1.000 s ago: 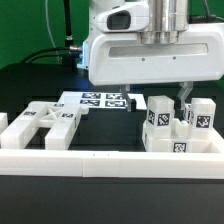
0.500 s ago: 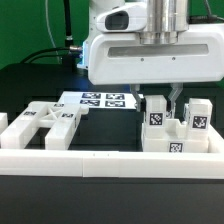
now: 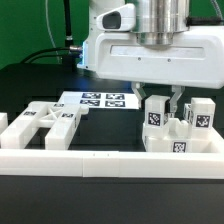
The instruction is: Assemble chair
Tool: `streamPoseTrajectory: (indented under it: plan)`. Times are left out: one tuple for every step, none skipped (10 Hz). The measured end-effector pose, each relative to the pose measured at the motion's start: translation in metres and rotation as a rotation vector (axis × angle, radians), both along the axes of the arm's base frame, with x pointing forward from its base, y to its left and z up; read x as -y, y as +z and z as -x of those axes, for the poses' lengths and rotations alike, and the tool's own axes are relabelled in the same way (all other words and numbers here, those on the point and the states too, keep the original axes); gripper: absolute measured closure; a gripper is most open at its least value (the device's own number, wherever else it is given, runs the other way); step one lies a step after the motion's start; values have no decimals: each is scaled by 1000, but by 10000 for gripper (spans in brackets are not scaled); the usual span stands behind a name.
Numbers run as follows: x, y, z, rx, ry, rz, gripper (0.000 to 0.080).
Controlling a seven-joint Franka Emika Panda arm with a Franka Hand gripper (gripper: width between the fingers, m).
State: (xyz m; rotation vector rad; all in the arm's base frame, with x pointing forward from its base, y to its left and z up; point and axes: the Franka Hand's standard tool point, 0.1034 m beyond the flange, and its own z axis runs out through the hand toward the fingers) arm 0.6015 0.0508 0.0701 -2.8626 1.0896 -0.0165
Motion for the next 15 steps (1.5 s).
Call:
streamPoseTrajectory:
  plan:
    - [-1, -1, 0, -2, -115, -3, 512]
    - [-2, -1, 0, -13, -193, -8, 512]
    - [-1, -1, 0, -40, -286, -12, 512]
    - [0, -1, -2, -44, -352, -18, 512]
    - [0, 0, -2, -48, -419, -27, 512]
    - [-1, 0, -2, -58, -528, -35, 512]
    - [0, 0, -2, -57, -536, -36, 512]
    - [0, 0, -2, -53, -492, -35, 512]
    - [1, 0, -3, -49, -459, -35, 336]
    - [1, 1, -3, -44, -413, -34, 218]
    - [0, 1, -3, -36, -301, -27, 218]
    - [0, 1, -3, -24, -161, -23, 162]
    - [-1, 4, -6, -13, -43, -21, 153]
    - [0, 5, -8, 0, 55, -18, 153]
    - [1, 5, -8, 10, 152, -13, 151]
